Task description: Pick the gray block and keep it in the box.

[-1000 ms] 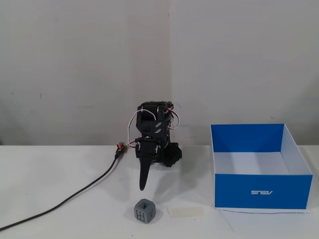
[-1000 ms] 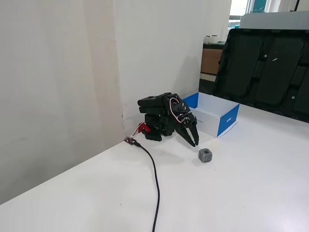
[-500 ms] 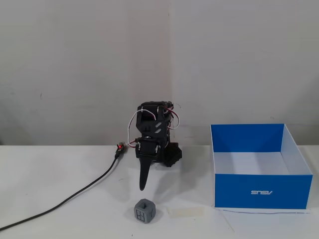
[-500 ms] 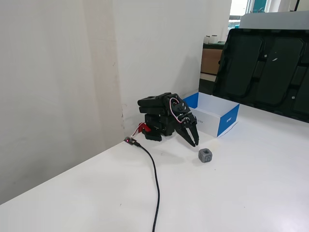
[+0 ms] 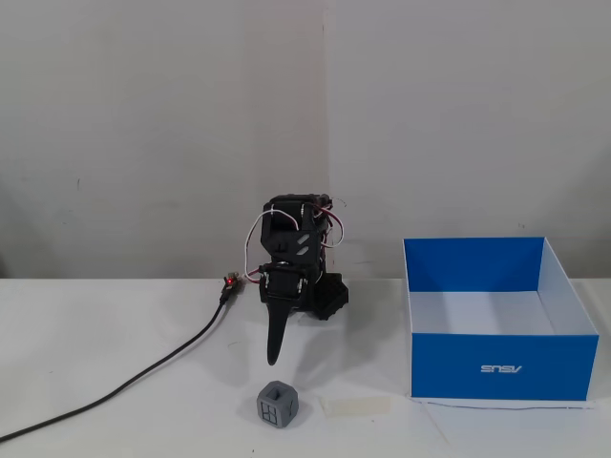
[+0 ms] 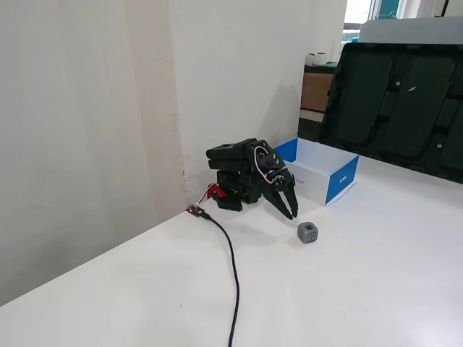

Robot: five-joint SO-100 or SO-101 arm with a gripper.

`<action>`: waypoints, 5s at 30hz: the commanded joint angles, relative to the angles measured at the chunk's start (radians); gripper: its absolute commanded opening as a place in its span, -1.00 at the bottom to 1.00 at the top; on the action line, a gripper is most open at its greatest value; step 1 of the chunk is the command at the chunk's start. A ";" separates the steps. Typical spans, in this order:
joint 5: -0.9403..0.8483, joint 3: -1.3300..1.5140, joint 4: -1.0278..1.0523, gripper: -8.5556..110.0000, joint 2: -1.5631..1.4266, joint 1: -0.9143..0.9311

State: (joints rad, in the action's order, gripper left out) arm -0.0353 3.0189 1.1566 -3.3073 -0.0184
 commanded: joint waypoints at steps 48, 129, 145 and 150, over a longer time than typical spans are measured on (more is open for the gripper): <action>0.267 -0.364 -0.133 -0.85 0.453 -0.163; 0.606 -0.902 -0.275 -0.67 1.700 -0.058; 0.543 -1.097 -0.104 -0.70 1.563 -0.106; 0.502 -1.223 -0.009 -0.70 1.519 -0.160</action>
State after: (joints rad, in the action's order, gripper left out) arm 0.4955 1.9420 1.0937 -1.6828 -0.1427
